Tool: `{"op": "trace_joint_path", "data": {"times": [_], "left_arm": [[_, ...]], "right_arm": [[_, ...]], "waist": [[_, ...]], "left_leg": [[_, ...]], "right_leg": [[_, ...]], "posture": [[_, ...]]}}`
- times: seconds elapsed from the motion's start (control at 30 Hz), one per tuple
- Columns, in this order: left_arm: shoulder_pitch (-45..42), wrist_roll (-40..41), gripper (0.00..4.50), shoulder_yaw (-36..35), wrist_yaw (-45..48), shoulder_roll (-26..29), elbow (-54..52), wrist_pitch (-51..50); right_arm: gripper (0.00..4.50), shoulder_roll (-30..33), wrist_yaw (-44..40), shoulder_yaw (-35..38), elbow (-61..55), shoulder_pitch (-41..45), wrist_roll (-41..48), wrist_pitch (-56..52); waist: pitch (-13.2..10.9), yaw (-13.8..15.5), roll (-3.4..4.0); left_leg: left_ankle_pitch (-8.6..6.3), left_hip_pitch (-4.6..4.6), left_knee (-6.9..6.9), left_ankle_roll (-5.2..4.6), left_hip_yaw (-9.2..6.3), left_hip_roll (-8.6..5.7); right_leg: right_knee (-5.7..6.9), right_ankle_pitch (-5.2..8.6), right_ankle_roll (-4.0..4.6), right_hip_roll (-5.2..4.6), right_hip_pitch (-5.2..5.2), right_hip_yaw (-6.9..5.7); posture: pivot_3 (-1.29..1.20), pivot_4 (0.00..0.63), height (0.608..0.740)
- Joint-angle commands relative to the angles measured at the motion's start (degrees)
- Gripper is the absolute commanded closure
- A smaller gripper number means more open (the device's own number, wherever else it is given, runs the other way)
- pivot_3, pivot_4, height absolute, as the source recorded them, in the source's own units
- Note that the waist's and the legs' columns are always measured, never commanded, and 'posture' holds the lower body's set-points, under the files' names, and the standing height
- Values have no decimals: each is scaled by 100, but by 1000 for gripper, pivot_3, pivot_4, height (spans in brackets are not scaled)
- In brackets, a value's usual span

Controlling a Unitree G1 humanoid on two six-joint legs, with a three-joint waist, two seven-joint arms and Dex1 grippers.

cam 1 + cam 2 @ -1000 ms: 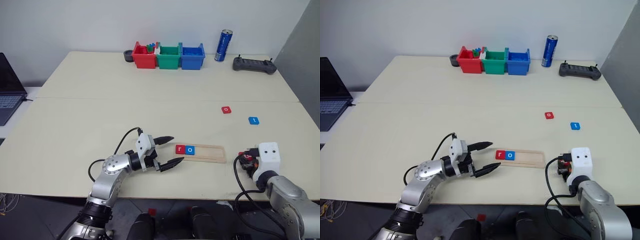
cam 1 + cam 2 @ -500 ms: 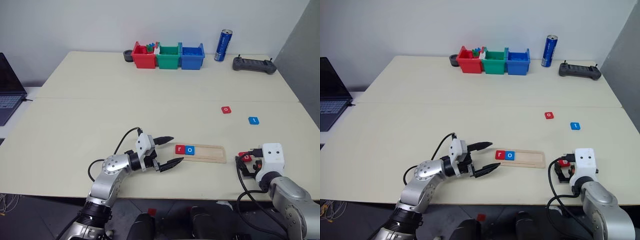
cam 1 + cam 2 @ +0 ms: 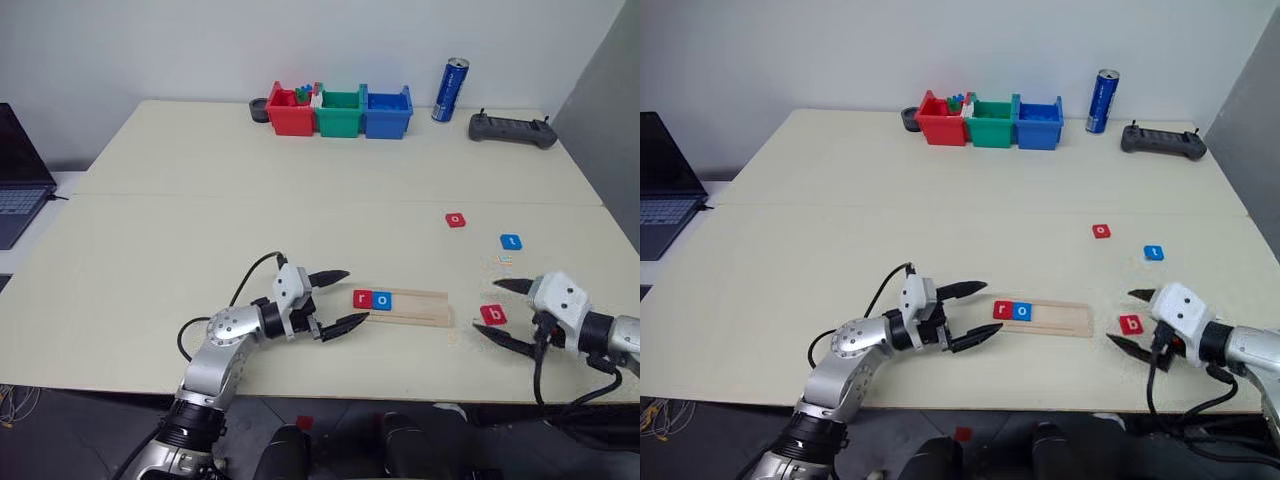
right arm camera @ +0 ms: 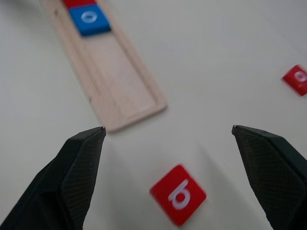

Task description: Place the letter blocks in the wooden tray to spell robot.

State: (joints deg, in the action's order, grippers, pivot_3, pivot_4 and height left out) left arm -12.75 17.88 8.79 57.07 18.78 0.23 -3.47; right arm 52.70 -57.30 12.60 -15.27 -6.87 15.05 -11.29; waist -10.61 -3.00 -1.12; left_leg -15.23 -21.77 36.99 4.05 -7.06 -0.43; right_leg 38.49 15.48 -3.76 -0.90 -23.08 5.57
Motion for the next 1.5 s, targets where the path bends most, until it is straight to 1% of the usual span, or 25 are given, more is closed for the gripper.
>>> {"op": "trace_joint_path", "data": {"times": [0.03, 0.2, 0.3, 0.57, 0.77, 0.87, 0.97, 1.1, 1.13, 1.2, 1.27, 1.43, 1.5], "left_arm": [[-67, 34, 0, 60, 23, -51, -42, 101], [-51, 16, 0, 61, -17, -64, -48, 141], [-1, 18, 0, 31, -53, -48, -92, 151], [116, 40, 0, 2, -47, 27, -196, 159], [105, 31, 0, -10, -37, 55, -183, 180], [141, 32, 0, 4, -39, 58, -227, 174], [163, 40, 0, 13, -33, 65, -258, 160], [168, 40, 0, 22, -16, 76, -262, 155], [166, 40, 0, 23, -14, 78, -263, 155], [161, 41, 0, 28, -13, 78, -258, 158], [177, 38, 0, 37, -13, 76, -262, 168], [229, 47, 0, 49, -2, 81, -298, 167], [227, 49, 0, 50, 8, 86, -298, 162]], "right_arm": [[14, 269, -768, -296, 951, 432, -245, 1170], [14, 272, -1307, -842, 2340, 1381, -489, 1944], [14, 257, -1567, -1020, 2890, 1826, -498, 2118], [14, 314, -2296, -1444, 3934, 2333, -643, 2613], [14, 199, -2397, -1620, 4403, 2719, -740, 2679], [588, 177, -2452, -1669, 4472, 2787, -736, 2672], [1552, 161, -2502, -1678, 4464, 2817, -715, 2610], [2974, 153, -2518, -1650, 4435, 2818, -713, 2591], [3043, 144, -2490, -1629, 4389, 2825, -701, 2565], [3042, 113, -2434, -1588, 4258, 2858, -643, 2431], [3042, 3, -2284, -1522, 3910, 2907, -493, 2032], [3042, -354, -1772, -1384, 2396, 2959, 23, 679], [3042, -441, -1617, -1381, 1958, 2951, 151, 298]], "waist": [[0, -14, 0], [-1, -25, 0], [-1, -16, -1], [0, 1, 1], [0, 2, 2], [1, -1, 2], [1, -7, 2], [1, -9, 2], [1, -9, 2], [1, -11, 2], [1, -26, 2], [2, -27, 5], [2, -6, 5]], "left_leg": [[0, 2, 0, 0, 3, 1], [1, 7, 0, 1, 4, 2], [1, 4, 1, 1, 2, 0], [1, 6, 0, 1, 0, -3], [1, 7, 2, 2, -1, -3], [1, 8, 3, 2, -1, -2], [1, 8, 3, 2, 0, -2], [1, 9, 3, 2, 0, -2], [1, 9, 3, 2, 0, -2], [1, 10, 3, 2, 0, -2], [1, 10, 3, 2, 0, -1], [1, 10, 2, 2, -2, -1], [1, 8, 4, 3, -5, -3]], "right_leg": [[0, -2, 1, -1, 0, 2], [4, -12, 19, 0, 0, 3], [5, -13, 20, -1, 0, 2], [8, -13, 20, -6, 0, 1], [9, -13, 21, -7, 2, 0], [9, -13, 21, -7, 2, 0], [10, -14, 21, -7, 2, 1], [12, -14, 21, -7, 2, 1], [12, -14, 21, -7, 2, 1], [12, -14, 21, -7, 2, 1], [13, -14, 21, -7, 2, 1], [28, -14, 21, -7, -4, 1], [27, -14, 21, -7, -4, 0]], "posture": [[0, 150, 740], [0, 150, 740], [0, 150, 740], [0, 150, 740], [0, 150, 740], [0, 150, 740], [0, 150, 740], [0, 150, 740], [0, 150, 740], [0, 150, 740], [0, 150, 740], [0, 150, 740], [0, 150, 740]]}}
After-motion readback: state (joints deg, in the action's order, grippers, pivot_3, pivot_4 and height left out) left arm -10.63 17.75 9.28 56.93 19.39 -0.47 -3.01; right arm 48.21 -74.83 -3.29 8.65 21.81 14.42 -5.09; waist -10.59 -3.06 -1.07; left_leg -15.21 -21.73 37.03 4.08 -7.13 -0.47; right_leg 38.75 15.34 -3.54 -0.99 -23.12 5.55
